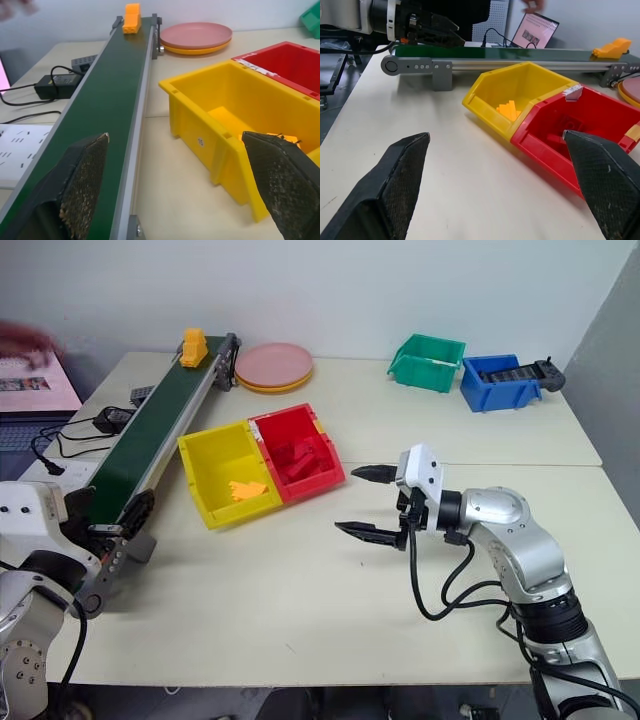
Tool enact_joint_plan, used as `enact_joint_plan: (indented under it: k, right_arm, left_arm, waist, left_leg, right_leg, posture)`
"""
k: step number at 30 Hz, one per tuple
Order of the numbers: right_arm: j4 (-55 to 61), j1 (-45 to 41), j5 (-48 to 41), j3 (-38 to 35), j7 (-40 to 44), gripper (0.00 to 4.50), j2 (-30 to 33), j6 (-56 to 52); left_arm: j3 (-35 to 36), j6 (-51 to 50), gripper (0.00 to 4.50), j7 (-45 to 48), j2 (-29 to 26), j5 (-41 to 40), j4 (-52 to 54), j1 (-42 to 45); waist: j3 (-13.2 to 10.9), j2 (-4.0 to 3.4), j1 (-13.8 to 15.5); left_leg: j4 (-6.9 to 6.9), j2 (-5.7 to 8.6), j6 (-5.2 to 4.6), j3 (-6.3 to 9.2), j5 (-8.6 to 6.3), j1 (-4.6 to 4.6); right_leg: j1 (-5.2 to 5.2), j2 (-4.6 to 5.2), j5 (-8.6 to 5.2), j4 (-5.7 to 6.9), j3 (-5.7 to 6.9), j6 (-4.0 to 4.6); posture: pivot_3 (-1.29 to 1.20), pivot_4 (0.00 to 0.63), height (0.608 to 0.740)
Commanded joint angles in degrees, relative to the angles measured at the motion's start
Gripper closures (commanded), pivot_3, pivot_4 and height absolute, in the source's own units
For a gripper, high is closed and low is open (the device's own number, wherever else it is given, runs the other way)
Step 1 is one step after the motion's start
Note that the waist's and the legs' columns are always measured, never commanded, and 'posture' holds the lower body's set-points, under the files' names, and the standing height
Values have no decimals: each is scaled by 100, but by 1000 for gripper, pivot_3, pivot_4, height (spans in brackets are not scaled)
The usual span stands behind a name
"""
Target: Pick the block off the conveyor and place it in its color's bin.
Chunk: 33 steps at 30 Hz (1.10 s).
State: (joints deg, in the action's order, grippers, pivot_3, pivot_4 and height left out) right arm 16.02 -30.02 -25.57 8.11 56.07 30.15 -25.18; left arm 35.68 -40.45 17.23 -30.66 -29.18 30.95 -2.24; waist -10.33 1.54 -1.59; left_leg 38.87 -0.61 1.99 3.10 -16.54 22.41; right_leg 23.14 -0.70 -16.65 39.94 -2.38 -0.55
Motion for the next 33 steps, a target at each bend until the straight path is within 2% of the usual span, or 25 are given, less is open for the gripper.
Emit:
enact_joint_plan:
  k: [1, 13, 19, 33]
  right_arm:
    - [149, -127, -68, -30, 34, 0, -10, 16]
    - [-44, -465, -476, -61, 493, 0, -22, -180]
    - [-68, -623, -484, -88, 466, 0, -127, -120]
    - [80, -681, -524, 23, 643, 0, 24, -475]
  left_arm:
    - [161, 99, 34, -1, -136, 7, 95, -49]
    - [333, 569, 34, 169, -258, 130, 100, -274]
    - [381, 648, 34, 213, -407, 263, -35, -378]
    - [519, 396, 34, 655, -913, 47, -521, -345]
  waist:
    - [0, 0, 0]
    - [0, 0, 0]
    - [-1, -1, -2]
    - [0, 0, 0]
  left_leg:
    - [0, 0, 0, 0, 0, 0]
    - [-2, 0, 0, -1, 0, 1]
    - [-2, -1, 0, 0, 0, 0]
    - [-4, -2, 0, 2, 0, 1]
  right_leg:
    - [0, 0, 0, 0, 0, 0]
    - [1, 0, 0, -2, -1, 1]
    - [3, 0, 0, 0, 0, 1]
    - [4, 0, 0, -3, 1, 1]
  posture:
    - [0, 150, 740]
    - [0, 150, 740]
    - [0, 150, 740]
    - [0, 150, 740]
